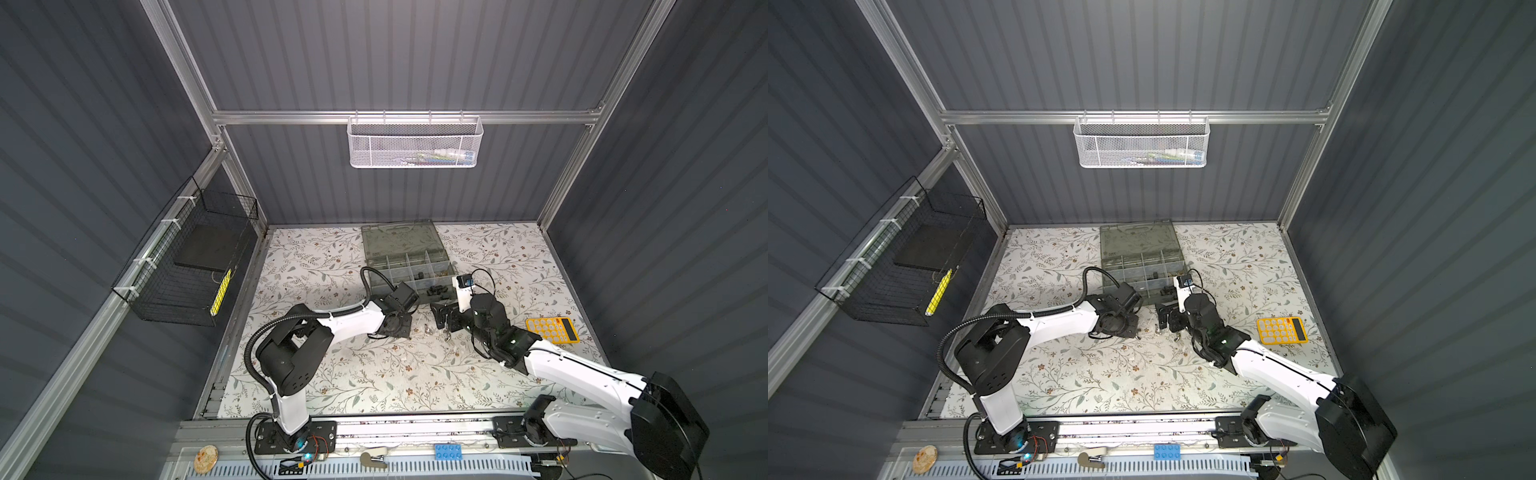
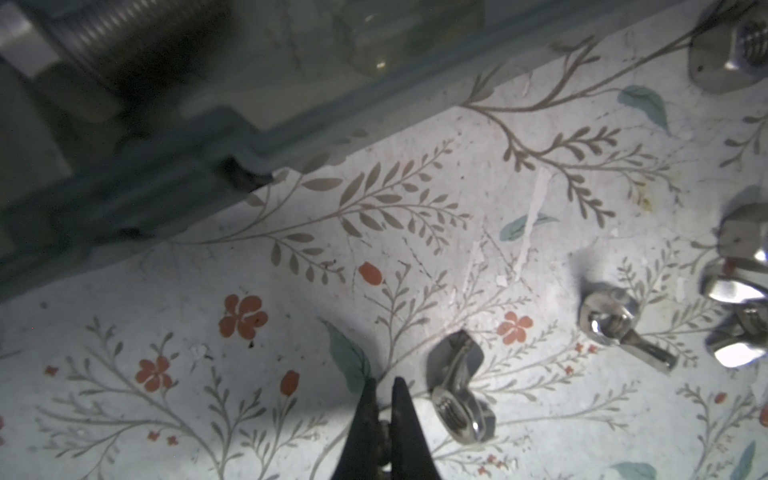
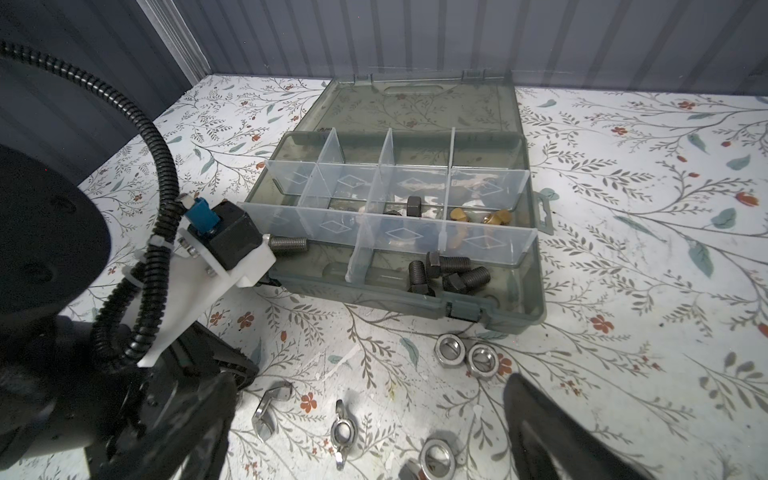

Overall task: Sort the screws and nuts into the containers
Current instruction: 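Close the left gripper on a silver wing nut nearest the robot, then carry the wing nut with the left gripper over the box and release it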

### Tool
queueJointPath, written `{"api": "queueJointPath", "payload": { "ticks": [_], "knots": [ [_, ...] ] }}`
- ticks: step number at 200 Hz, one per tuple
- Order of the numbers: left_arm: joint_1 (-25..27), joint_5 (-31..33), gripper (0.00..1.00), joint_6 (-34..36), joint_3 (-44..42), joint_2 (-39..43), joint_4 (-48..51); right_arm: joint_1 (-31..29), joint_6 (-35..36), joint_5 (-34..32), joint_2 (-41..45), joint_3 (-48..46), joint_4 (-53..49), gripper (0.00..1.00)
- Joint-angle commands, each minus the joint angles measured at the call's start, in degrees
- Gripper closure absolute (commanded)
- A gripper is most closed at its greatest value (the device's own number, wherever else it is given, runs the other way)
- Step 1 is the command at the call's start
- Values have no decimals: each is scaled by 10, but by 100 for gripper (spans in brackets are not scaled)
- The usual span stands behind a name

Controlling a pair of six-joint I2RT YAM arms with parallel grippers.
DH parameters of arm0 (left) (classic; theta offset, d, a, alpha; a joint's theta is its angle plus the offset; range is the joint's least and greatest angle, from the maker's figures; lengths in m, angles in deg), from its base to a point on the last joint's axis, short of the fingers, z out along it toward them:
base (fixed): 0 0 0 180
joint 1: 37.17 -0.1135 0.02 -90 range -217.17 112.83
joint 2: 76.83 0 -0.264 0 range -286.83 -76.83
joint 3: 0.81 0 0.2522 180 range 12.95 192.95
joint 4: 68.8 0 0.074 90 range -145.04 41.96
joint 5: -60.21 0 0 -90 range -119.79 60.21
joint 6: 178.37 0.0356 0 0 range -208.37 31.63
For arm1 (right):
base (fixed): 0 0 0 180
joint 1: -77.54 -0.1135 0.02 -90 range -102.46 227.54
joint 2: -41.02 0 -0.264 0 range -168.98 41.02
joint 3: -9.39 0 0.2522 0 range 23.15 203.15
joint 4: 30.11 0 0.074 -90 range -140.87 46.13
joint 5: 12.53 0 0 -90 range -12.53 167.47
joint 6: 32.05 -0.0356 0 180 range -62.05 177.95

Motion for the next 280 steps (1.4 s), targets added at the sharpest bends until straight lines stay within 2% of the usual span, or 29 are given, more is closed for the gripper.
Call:
{"api": "queueJointPath", "payload": {
  "ticks": [1, 48, 90, 134, 169, 220, 280],
  "knots": [
    [3, 8, 96, 12, 18, 2, 15, -2, -6, -10, 0, -2, 2, 1],
    [3, 6, 97, 22, 48, 15, 23, -2, -10, -16, 7, -4, 1, 1],
    [-9, -20, 98, 33, 121, 1, 34, 3, -18, -13, 7, -10, 5, 1],
    [-56, -74, 100, 37, 228, -38, 42, 30, -37, 18, 39, -23, 14, 1],
    [-98, -113, 100, 34, 281, -72, 38, 37, -41, 27, 44, -27, 17, 1],
    [-136, -127, 100, 37, 345, -137, 32, 40, -47, 42, 37, -27, 24, 1],
    [-173, -127, 100, 31, 377, -209, 2, 44, -54, 62, 21, -25, 34, 1]
  ]
}}
